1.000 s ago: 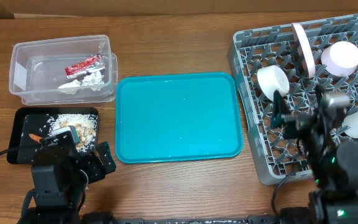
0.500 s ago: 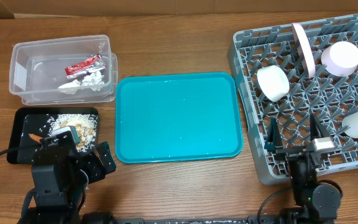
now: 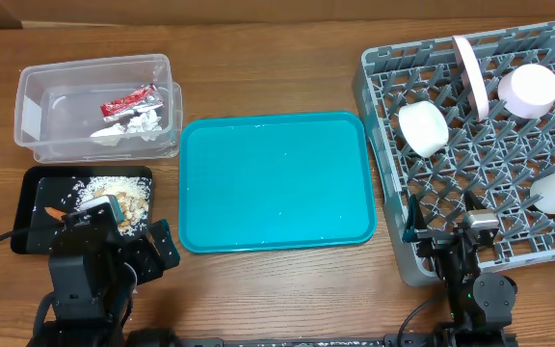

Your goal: Sort waste into correct bins and load items into the dishwasher

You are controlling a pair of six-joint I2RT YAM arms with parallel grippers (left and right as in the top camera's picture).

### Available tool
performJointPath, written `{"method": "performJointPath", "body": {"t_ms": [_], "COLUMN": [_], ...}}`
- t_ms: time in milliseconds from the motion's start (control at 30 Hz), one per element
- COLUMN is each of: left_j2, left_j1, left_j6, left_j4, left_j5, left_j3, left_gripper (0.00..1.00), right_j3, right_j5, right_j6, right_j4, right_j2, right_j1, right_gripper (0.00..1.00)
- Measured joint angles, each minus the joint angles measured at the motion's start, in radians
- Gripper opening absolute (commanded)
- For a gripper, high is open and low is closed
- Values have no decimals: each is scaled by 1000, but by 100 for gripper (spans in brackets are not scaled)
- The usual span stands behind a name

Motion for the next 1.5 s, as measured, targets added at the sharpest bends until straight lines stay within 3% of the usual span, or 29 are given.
{"method": "performJointPath", "body": {"t_ms": [1133, 1300, 1500], "left_j2": [-5, -120, -370], "left_j1": [0, 0, 0], "left_j6": [0, 31, 82], "left_j4": [10, 194, 446], "left_j5": [-7, -31, -41], "left_j3": [-3, -106, -400], "left_gripper": [100, 100, 100], "right_j3": [0, 0, 0], "right_j5": [0, -1, 0], "right_j6": [0, 0, 0], "right_j4": [0, 0, 0], "right_j2": [0, 0, 0], "right_j1": [0, 0, 0], "right_gripper": [100, 100, 100]}}
